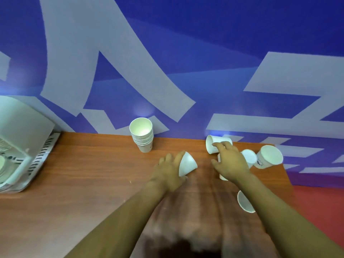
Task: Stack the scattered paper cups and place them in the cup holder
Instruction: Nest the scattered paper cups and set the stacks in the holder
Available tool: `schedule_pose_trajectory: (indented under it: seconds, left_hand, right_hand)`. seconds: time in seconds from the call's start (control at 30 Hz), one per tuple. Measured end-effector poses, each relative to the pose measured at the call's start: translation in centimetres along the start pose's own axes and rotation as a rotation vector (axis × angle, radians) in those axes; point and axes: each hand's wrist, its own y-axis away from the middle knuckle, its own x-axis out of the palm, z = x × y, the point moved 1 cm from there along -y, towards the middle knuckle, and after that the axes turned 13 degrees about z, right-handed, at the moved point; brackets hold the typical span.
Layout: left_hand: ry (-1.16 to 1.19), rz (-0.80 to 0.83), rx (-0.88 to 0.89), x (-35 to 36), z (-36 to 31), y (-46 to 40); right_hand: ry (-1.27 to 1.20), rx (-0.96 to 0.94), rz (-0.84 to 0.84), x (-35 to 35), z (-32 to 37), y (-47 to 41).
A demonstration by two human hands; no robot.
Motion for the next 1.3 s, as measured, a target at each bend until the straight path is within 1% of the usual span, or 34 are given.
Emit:
schedule_pose_trajectory:
  seconds: [0.1,0.23,0.33,0.4,0.5,0.57,0.67,0.77,0.83,0.93,1.07,1.2,1.3]
  left_hand:
    - [-0.02,0.002,-0.034,1.2,-0.4,-2.9]
    - [-0.075,-0.022,-0.039,2.1,0.2,-5.6]
    - [-0.058,-0.031,-0.034,2.6,0.7,-6.4]
    - [-0.027,-0.042,-0.022,2.6,0.7,-6.7]
    - [-0.001,-0.062,0.014,2.3,0.7,-6.7]
    - [0.004,-0.069,0.021,2.1,0.7,-6.3]
    - [0.05,-0.064,0.028,1.6,0.9,-5.1]
    - [0.107,-0.077,0.046,1.1,1.4,-3.4]
    - [0.128,-0.092,0.057,0.9,1.7,-2.0]
    - [0.14,-0.116,0.065,0.6,2.1,0.5]
    - [0.144,-0.157,0.08,0.0,2.9,3.4]
    - [0.154,-0.15,0.042,-0.8,4.1,4.9]
    - [0.175,-0.157,0.008,-1.6,5.0,5.4]
  right_hand:
    - [0.037,0.038,-0.026,0.6,-0.6,-2.7]
    - [0.068,0.055,0.029,1.2,-0.9,-5.5]
    - [0.087,0.059,0.059,1.9,-1.4,-6.8]
    - [0.1,0.047,0.033,2.4,-1.6,-7.4]
    - [0.119,0.006,-0.052,2.7,-1.5,-8.1]
    - [0.122,-0.019,-0.092,2.7,-1.4,-8.1]
    - [0.144,-0.052,-0.113,2.2,-0.8,-7.3]
    - [0.115,-0.102,-0.119,1.6,0.5,-5.9]
    - [0.152,-0.103,-0.052,1.7,1.2,-5.2]
    - [0.179,-0.023,0.081,1.8,1.1,-5.7]
    - [0.178,0.034,0.171,2.3,1.4,-6.5]
    - [0.306,0.012,0.145,3.1,3.1,-5.8]
    - [0.237,-0.044,0.07,2.7,4.3,-4.3]
